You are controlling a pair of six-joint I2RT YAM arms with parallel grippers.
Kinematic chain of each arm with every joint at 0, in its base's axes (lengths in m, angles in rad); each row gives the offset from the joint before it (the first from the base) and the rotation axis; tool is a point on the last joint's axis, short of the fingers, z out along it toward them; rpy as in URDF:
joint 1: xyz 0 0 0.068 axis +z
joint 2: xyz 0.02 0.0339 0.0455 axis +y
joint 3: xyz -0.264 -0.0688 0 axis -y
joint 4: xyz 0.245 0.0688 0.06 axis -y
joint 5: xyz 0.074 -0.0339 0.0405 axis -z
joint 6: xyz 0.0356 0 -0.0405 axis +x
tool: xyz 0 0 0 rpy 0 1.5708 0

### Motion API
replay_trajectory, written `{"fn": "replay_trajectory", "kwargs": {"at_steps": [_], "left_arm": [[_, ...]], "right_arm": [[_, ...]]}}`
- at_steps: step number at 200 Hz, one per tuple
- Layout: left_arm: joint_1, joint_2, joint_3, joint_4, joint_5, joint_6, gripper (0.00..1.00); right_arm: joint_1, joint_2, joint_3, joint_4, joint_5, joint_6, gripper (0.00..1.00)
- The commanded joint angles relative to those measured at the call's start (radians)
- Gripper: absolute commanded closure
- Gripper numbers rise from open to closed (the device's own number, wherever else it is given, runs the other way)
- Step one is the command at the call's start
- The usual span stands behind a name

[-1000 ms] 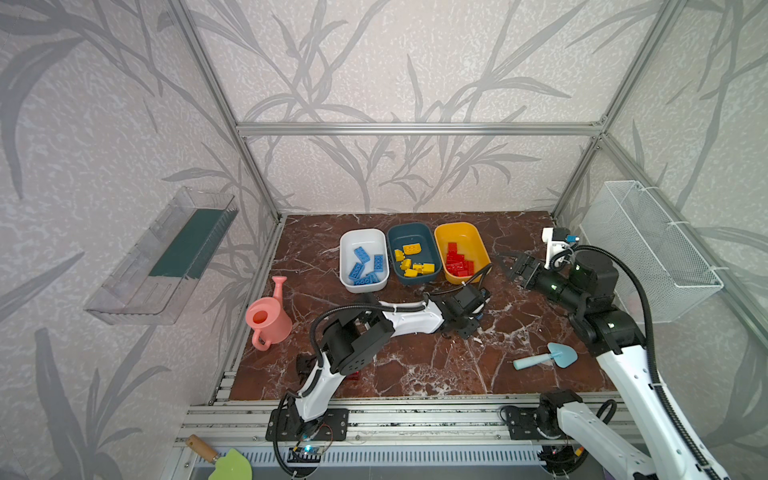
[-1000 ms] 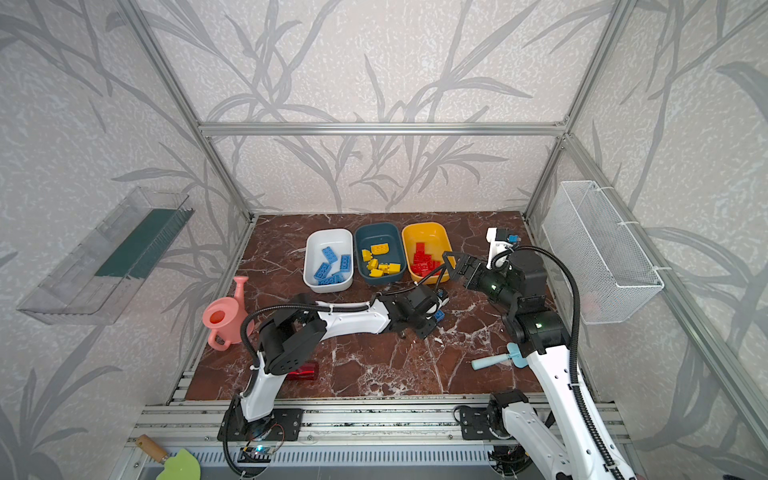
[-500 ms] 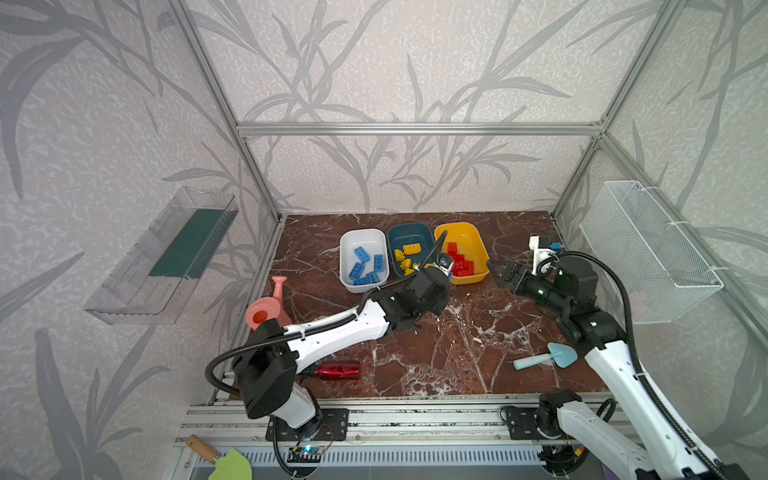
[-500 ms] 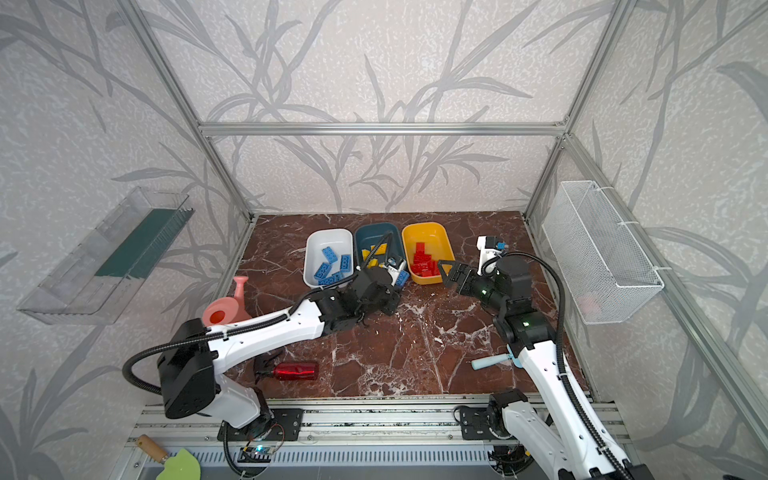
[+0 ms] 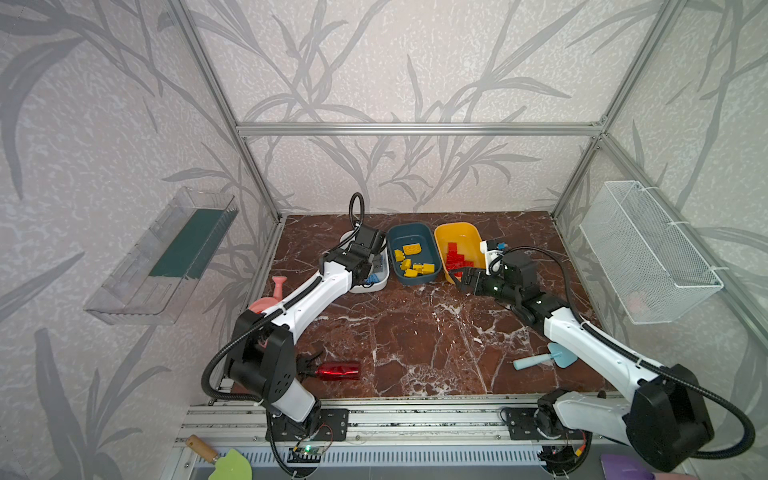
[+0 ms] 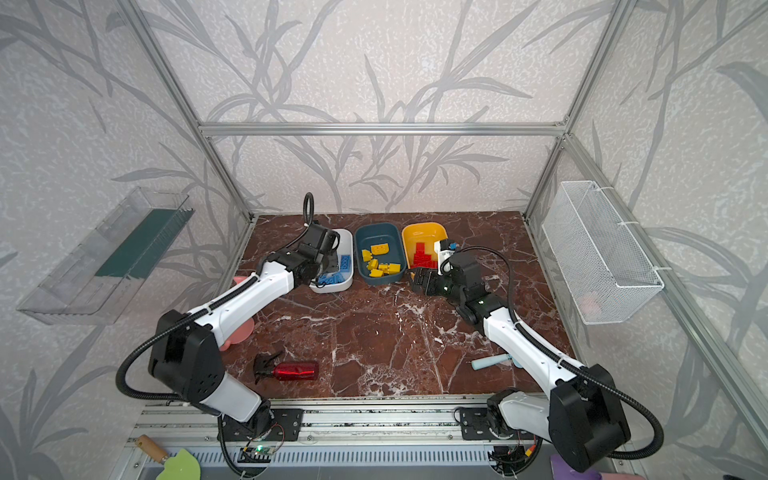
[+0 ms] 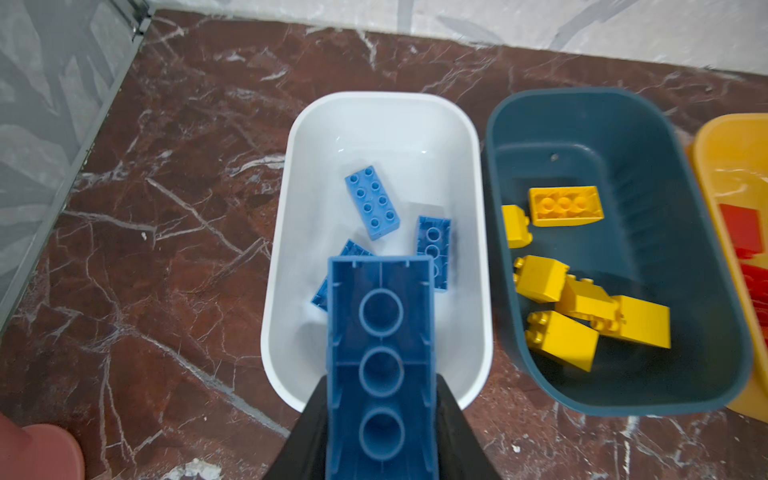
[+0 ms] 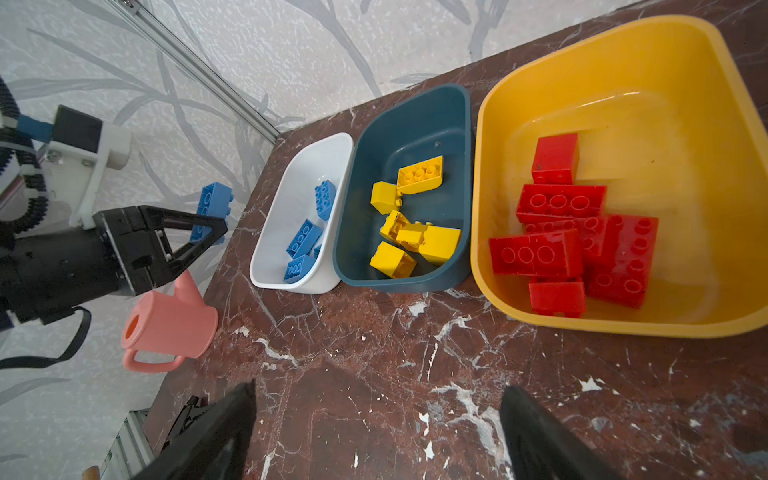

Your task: Sort the legos into containers by color

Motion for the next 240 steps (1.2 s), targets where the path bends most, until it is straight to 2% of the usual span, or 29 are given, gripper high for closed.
{"fn": "replay_trajectory", "kwargs": {"at_steps": [1, 35, 68, 108, 135, 155, 189, 221, 240], "left_arm": [[0.034, 0.082, 0.066, -0.071, 0.048, -0.027, 0.69], [0.062, 0.216, 0.162, -0.115, 0.068, -0.002, 0.68], [0.077, 0.257, 0.196, -0.118, 0.084, 0.007, 0.63], [0.083, 0.241, 0.208, -0.123, 0.09, 0.013, 0.41], [0.083, 0.202, 0.216, -0.147, 0.084, 0.013, 0.33], [0.083, 0.122, 0.188, -0.161, 0.074, 0.006, 0.28], [0.086, -0.071, 0.081, -0.182, 0.024, 0.0, 0.2], [0.089, -0.268, -0.064, -0.242, -0.026, -0.041, 0.14], [0.091, -0.398, -0.179, -0.282, -0.069, -0.075, 0.14]], "right_arm": [[0.003, 0.023, -0.01, 0.06, 0.011, -0.029, 0.07], [0.004, 0.019, -0.026, 0.067, 0.029, -0.045, 0.03], [0.004, -0.006, -0.031, 0.045, 0.049, -0.069, 0.0], [0.003, -0.053, -0.026, -0.018, 0.114, -0.1, 0.01], [0.003, -0.103, -0.018, -0.08, 0.167, -0.125, 0.01], [0.001, -0.158, -0.024, -0.124, 0.242, -0.168, 0.01], [0.0, -0.256, -0.09, -0.13, 0.328, -0.309, 0.01], [0.0, -0.329, -0.166, -0.137, 0.425, -0.421, 0.01], [0.0, -0.372, -0.25, -0.073, 0.491, -0.467, 0.01]]}}
